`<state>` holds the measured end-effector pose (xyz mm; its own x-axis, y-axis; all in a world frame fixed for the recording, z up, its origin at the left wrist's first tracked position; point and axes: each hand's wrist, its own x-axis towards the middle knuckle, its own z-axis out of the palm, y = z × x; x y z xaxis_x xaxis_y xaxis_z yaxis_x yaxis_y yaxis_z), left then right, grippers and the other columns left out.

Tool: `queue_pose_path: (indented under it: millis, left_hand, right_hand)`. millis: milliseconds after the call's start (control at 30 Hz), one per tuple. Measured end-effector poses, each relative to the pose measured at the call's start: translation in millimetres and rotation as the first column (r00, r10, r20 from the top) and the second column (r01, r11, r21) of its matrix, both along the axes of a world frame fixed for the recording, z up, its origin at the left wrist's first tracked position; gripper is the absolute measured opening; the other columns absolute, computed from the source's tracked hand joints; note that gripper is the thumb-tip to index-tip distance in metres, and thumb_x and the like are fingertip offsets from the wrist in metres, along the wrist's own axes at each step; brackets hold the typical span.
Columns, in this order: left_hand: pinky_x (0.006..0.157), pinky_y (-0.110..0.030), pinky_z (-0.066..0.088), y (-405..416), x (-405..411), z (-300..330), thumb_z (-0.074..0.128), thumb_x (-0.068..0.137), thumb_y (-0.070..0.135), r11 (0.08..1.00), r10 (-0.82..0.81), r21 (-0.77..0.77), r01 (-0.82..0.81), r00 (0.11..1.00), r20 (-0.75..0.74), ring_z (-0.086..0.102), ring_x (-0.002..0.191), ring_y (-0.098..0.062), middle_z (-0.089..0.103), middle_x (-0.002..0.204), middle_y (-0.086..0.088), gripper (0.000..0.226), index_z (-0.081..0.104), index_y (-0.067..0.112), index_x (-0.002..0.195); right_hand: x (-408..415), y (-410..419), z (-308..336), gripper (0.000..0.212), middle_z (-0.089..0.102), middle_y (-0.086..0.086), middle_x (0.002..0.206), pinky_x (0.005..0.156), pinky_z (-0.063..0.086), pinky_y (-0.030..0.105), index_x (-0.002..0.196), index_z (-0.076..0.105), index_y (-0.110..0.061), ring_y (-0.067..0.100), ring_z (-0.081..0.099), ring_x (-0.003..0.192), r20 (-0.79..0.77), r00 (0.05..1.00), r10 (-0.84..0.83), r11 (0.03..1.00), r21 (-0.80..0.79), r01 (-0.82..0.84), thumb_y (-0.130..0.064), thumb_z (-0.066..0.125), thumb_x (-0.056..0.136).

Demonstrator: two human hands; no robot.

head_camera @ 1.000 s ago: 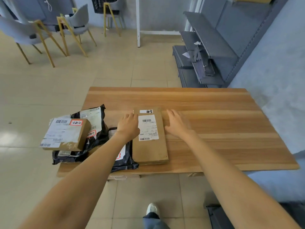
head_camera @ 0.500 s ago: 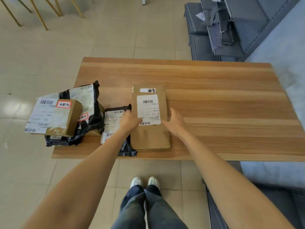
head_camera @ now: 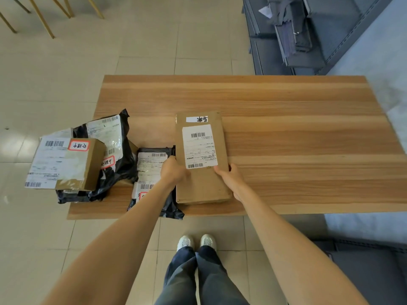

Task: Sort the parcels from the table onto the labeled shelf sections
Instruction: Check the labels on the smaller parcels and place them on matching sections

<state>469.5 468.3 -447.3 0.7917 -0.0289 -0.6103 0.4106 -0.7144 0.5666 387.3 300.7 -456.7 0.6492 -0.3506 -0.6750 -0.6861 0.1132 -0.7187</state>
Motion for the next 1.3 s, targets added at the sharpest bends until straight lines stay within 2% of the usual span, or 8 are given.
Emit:
queue_pose_path:
  millis: [167, 300, 367, 600, 767, 867, 1033, 1300]
  left_hand:
    - [0.072, -0.033, 0.049, -9, 8, 18, 0.077, 0.071, 0.004, 0.995, 0.036, -0.095, -0.031, 0.998, 0.060, 0.061, 0.098, -0.023, 0.064, 0.113, -0.006, 0.050, 0.056, 0.003, 0.116]
    - [0.073, -0.029, 0.047, -20, 25, 52, 0.080, 0.067, 0.009, 0.974, 0.051, -0.225, -0.025, 0.993, 0.111, 0.058, 0.093, -0.014, 0.063, 0.106, 0.003, 0.047, 0.055, 0.004, 0.106]
    - [0.079, -0.028, 0.049, -26, 39, 74, 0.084, 0.062, 0.021, 0.956, 0.029, -0.293, 0.008, 0.992, 0.120, 0.060, 0.102, -0.014, 0.064, 0.117, 0.001, 0.065, 0.056, 0.006, 0.119]
    - [0.091, -0.029, 0.035, -18, 105, 172, 0.075, 0.080, 0.042, 0.911, 0.168, -0.409, -0.045, 0.948, 0.270, 0.044, 0.129, -0.024, 0.042, 0.144, -0.009, 0.093, 0.027, 0.005, 0.149]
    - [0.111, -0.043, 0.033, -1, 130, 223, 0.068, 0.063, 0.074, 0.900, 0.032, -0.427, 0.087, 0.964, 0.263, 0.042, 0.132, -0.028, 0.041, 0.147, -0.009, 0.111, 0.038, 0.006, 0.145]
    - [0.108, -0.041, 0.038, 1, 132, 231, 0.065, 0.057, 0.082, 0.895, -0.152, -0.380, 0.234, 0.960, 0.235, 0.052, 0.124, -0.023, 0.056, 0.134, 0.000, 0.105, 0.053, 0.013, 0.135]
    - [0.099, -0.035, 0.045, 2, 120, 229, 0.066, 0.033, 0.091, 0.817, -0.367, -0.415, 0.401, 0.916, 0.163, 0.064, 0.110, -0.015, 0.072, 0.112, 0.008, 0.106, 0.069, 0.021, 0.113]
    - [0.070, -0.034, 0.058, 5, 109, 221, 0.075, 0.029, 0.084, 0.825, -0.259, -0.496, 0.272, 0.961, 0.095, 0.073, 0.086, -0.020, 0.075, 0.104, -0.002, 0.105, 0.066, 0.023, 0.114]
  right_hand:
    - [13, -14, 24, 0.048, 0.059, 0.000, 0.116, 0.096, 0.051, 0.040, 0.117, 0.040, -0.020, 0.017, 0.061, 0.105, 0.112, 0.994, -0.016, 0.999, -0.046, 0.021, -0.035, 0.072, 0.085]
    - [28, -35, 62, 0.046, 0.059, 0.000, 0.115, 0.081, 0.051, 0.030, 0.118, 0.041, -0.018, 0.010, 0.060, 0.094, 0.202, 0.979, -0.008, 0.995, -0.098, 0.028, -0.033, 0.071, 0.087]
    - [36, -51, 86, 0.045, 0.059, 0.001, 0.117, 0.074, 0.050, 0.027, 0.120, 0.043, -0.017, 0.007, 0.059, 0.090, 0.231, 0.973, 0.015, 0.992, -0.122, 0.014, -0.032, 0.070, 0.087]
    - [54, -116, 192, 0.043, 0.061, -0.003, 0.113, 0.077, 0.047, 0.029, 0.119, 0.050, -0.020, 0.012, 0.060, 0.096, 0.175, 0.934, 0.312, 0.915, -0.320, -0.245, -0.033, 0.072, 0.085]
    - [56, -130, 239, 0.041, 0.064, 0.001, 0.113, 0.079, 0.050, 0.032, 0.117, 0.056, -0.016, 0.017, 0.062, 0.098, 0.057, 0.872, 0.486, 0.809, -0.407, -0.424, -0.028, 0.074, 0.082]
    - [57, -128, 253, 0.047, 0.064, 0.005, 0.117, 0.095, 0.050, 0.040, 0.121, 0.054, -0.014, 0.022, 0.063, 0.105, 0.011, 0.844, 0.535, 0.769, -0.419, -0.482, -0.028, 0.075, 0.082]
    - [59, -128, 264, 0.050, 0.059, 0.003, 0.124, 0.100, 0.047, 0.045, 0.122, 0.055, -0.019, 0.023, 0.059, 0.110, -0.076, 0.796, 0.601, 0.690, -0.453, -0.564, -0.036, 0.076, 0.080]
    - [57, -127, 276, 0.049, 0.058, -0.002, 0.121, 0.094, 0.047, 0.033, 0.126, 0.053, -0.021, 0.019, 0.058, 0.110, -0.039, 0.791, 0.611, 0.684, -0.477, -0.552, -0.032, 0.074, 0.083]
